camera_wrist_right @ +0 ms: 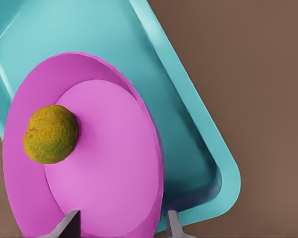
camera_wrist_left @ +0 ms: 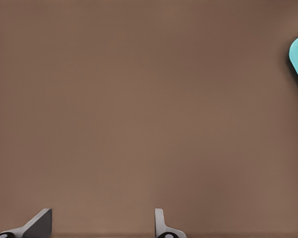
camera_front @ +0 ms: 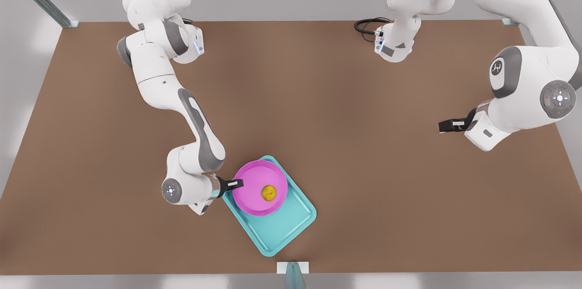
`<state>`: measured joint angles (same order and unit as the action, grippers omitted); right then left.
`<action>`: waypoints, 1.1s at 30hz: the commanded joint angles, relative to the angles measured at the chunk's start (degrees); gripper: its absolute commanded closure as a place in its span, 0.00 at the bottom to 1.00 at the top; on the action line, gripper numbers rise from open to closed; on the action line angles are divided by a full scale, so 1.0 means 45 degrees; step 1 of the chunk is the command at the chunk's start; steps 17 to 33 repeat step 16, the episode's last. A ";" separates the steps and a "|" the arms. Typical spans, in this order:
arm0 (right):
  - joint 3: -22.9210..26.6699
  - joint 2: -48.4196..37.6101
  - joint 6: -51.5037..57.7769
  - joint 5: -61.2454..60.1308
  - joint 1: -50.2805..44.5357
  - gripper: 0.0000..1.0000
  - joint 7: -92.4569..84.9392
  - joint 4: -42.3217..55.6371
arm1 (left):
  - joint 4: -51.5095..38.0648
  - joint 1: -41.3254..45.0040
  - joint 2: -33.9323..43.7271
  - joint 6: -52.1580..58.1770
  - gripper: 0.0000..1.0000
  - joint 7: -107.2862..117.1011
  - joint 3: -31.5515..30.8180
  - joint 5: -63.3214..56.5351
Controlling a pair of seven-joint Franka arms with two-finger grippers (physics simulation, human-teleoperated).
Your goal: Place the orange on the plate with the left arm and the plate on the tray with the right arm
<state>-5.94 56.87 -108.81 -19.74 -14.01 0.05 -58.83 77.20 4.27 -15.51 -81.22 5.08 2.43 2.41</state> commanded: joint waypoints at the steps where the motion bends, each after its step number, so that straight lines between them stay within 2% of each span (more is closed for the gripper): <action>1: -0.0008 -0.0020 0.0157 0.0031 0.0008 0.00 0.0419 0.0007 | -0.0007 -0.0012 0.0009 0.0021 0.00 -0.0054 0.0007 -0.0008; 2: -0.0009 -0.0098 0.0313 0.0031 0.0047 0.00 0.0399 0.0007 | -0.0007 0.0007 -0.0011 0.0021 0.00 -0.0054 -0.0012 -0.0008; 4: 0.0070 -0.0859 0.4099 0.0031 0.0945 0.00 -0.0753 0.0865 | -0.0007 -0.0012 -0.0031 0.0021 0.00 -0.0054 0.0007 -0.0008; 6: 0.0050 -0.2148 0.6716 0.0264 0.2155 0.00 -0.1397 0.0964 | -0.0007 -0.0012 -0.0050 0.0060 0.00 -0.0055 0.0007 -0.0008; 8: 0.0031 -0.3651 0.9102 0.2977 0.2840 0.00 -0.1690 0.1003 | -0.0007 -0.0032 -0.0050 0.0060 0.00 -0.0074 0.0007 -0.0008; 9: -0.0125 -0.4881 0.9337 0.5048 0.2625 0.00 -0.2530 0.0905 | -0.0007 -0.0032 -0.0050 0.0060 0.00 -0.0074 0.0007 -0.0008; 11: -0.0126 -0.6757 0.9629 0.5363 0.2489 0.00 -0.2472 0.0633 | -0.0007 -0.0032 -0.0050 0.0060 0.00 -0.0074 0.0007 -0.0008; 12: 0.0245 -0.7635 0.9552 0.5422 0.2156 0.00 -0.2433 0.0204 | -0.0085 -0.0012 0.0028 0.0313 0.00 -0.0074 -0.0012 0.0012; 13: 0.0245 -0.8885 0.9124 0.5714 0.2078 0.00 -0.2394 -0.1202 | -0.0260 -0.0032 0.0087 0.0489 0.00 -0.0093 0.0027 -0.0008; 14: 0.0245 -0.9278 0.8868 0.5813 0.2214 0.00 -0.2394 -0.1517 | -0.0280 -0.0032 0.0028 0.0607 0.00 -0.0074 0.0027 -0.0008; 16: 0.0245 -0.9668 0.8497 0.5813 0.2254 0.00 -0.2413 -0.2142 | -0.0300 -0.0032 0.0028 0.0627 0.00 0.0024 0.0027 -0.0008; 33: 0.0245 -0.9668 0.8497 0.5813 0.2254 0.00 -0.2413 -0.2142 | -0.0300 -0.0032 0.0028 0.0627 0.00 0.0024 0.0027 -0.0008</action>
